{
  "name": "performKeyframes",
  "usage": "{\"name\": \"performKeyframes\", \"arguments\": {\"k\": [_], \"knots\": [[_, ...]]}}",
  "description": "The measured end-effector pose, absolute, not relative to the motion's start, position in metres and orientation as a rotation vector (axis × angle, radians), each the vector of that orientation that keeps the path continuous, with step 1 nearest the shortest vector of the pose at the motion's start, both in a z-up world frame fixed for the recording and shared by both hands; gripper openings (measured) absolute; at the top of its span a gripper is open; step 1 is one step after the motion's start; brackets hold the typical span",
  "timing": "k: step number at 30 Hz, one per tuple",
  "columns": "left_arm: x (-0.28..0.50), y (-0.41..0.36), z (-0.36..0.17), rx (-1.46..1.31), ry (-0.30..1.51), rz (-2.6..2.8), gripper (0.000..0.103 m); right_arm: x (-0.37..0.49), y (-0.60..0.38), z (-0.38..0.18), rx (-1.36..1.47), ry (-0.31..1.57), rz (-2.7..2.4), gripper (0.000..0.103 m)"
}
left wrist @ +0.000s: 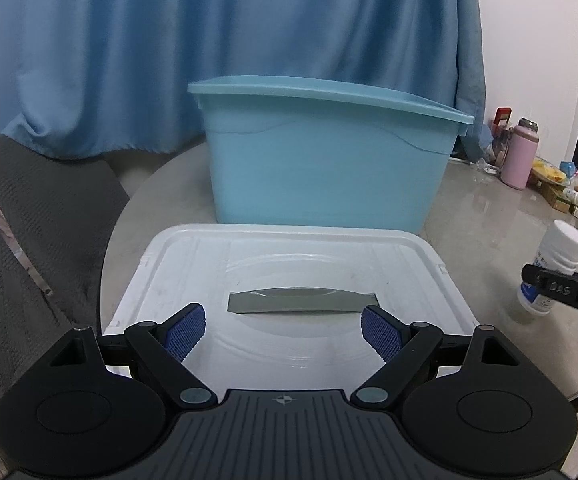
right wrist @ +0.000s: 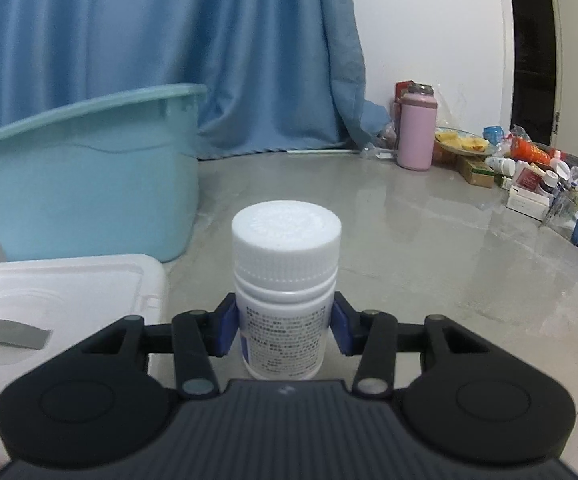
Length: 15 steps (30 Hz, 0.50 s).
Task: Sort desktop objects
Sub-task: 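Carry the held pill bottle with the right gripper over the tub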
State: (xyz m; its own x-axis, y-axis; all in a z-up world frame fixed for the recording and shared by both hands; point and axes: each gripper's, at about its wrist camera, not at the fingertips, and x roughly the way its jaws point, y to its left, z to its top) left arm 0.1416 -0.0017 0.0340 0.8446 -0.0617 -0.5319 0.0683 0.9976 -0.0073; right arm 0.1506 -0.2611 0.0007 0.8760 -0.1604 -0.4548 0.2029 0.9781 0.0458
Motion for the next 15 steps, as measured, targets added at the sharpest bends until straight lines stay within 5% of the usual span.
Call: {"name": "performKeyframes", "arguments": {"k": [15], "knots": [[0.117,0.012,0.05,-0.003,0.593,-0.009,0.087,0.101,-0.224,0.054,0.067,0.457,-0.083,0.048]]}}
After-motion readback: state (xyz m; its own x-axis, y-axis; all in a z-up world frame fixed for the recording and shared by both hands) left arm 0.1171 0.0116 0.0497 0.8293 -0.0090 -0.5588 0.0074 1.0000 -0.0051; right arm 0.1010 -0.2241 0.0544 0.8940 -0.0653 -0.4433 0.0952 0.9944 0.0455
